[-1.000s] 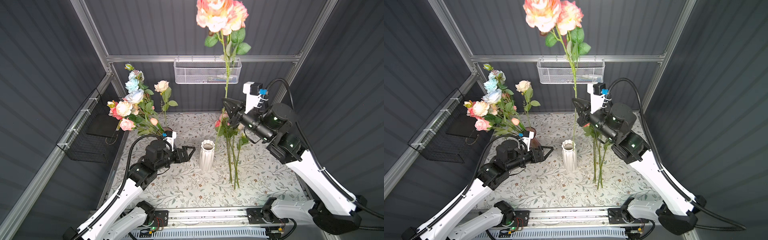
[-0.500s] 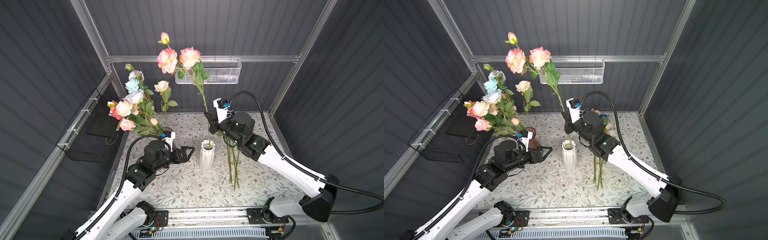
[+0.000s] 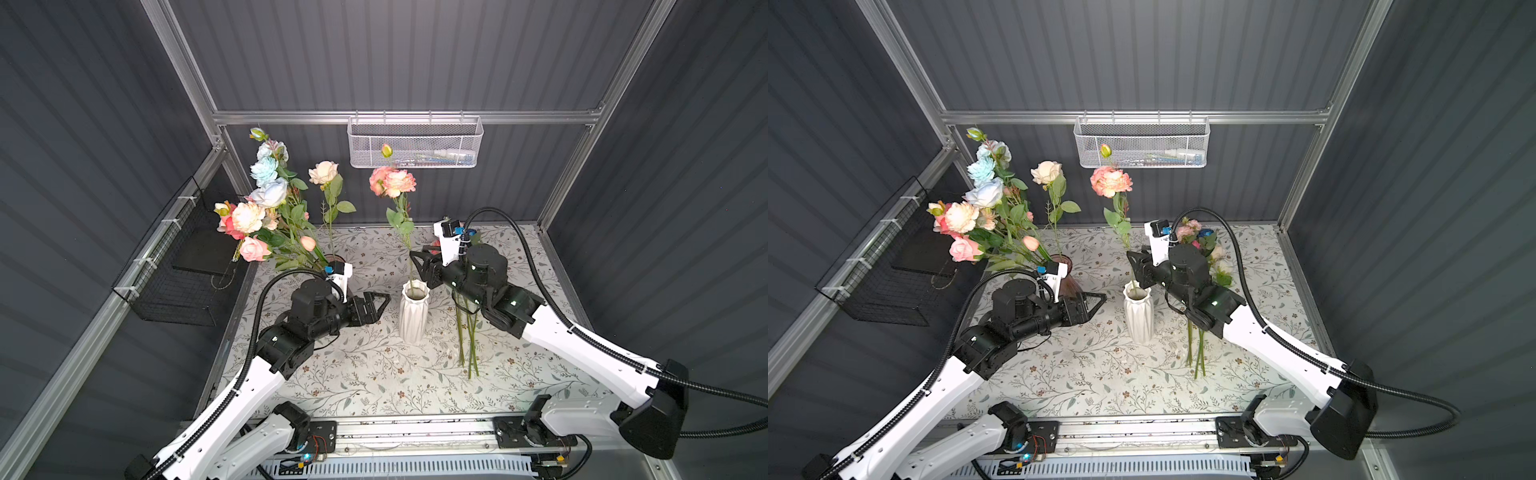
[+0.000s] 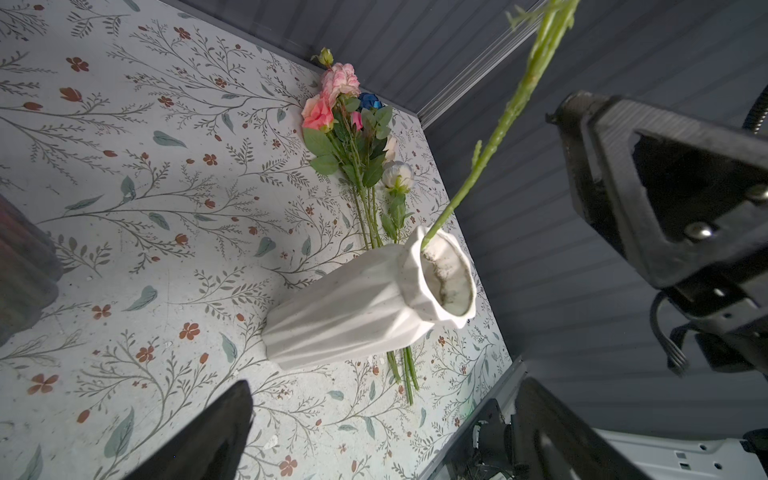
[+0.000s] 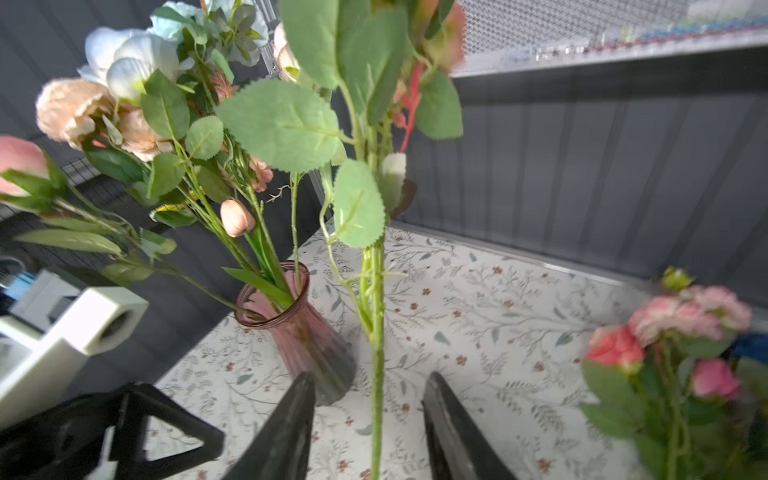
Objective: Arrange the flowers into the vase
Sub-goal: 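Lower the pink rose stem into the white vase and open the right gripper, then move the right gripper back to the bunch and close on a stem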
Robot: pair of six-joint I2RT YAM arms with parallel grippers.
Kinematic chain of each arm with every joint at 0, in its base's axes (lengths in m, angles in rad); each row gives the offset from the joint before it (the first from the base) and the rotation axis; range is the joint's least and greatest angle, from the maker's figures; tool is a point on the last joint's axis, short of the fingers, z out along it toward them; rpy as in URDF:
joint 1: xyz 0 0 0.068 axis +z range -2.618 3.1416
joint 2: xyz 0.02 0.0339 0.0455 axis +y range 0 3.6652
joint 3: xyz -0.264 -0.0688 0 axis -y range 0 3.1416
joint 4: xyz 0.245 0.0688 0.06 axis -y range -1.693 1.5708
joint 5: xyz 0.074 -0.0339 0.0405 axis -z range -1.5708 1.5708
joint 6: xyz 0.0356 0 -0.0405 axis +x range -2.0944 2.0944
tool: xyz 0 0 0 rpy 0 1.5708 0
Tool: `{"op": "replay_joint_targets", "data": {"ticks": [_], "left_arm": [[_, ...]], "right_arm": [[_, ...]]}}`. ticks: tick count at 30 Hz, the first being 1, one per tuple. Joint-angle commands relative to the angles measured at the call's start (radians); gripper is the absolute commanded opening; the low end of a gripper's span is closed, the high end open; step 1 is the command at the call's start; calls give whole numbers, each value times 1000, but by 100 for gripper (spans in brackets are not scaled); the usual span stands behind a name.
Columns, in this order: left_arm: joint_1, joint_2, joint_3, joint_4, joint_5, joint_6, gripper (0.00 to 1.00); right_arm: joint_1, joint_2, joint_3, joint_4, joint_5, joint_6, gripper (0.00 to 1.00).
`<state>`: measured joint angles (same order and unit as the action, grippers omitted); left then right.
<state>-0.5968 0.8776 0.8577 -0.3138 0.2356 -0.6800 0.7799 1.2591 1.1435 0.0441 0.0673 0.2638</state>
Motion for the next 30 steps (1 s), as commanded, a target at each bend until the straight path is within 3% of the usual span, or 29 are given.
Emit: {"op": "replay_joint_targets", "data": {"ticks": [1, 9, 13, 20, 30], "left_arm": [[-5, -2, 31, 10, 14, 31, 100], [-6, -16, 20, 11, 11, 41, 100], [-5, -24, 5, 15, 7, 43, 100], [-5, -26, -8, 12, 5, 40, 100], [-4, -26, -23, 9, 2, 35, 100]], "right_arm": [[4, -76, -30, -36, -2, 54, 56], [-42, -302, -211, -171, 160, 151, 60], [-199, -314, -316, -263, 72, 268, 56], [-418, -22, -327, -340, -112, 285, 47], [-428, 329, -140, -317, -102, 162, 36]]}}
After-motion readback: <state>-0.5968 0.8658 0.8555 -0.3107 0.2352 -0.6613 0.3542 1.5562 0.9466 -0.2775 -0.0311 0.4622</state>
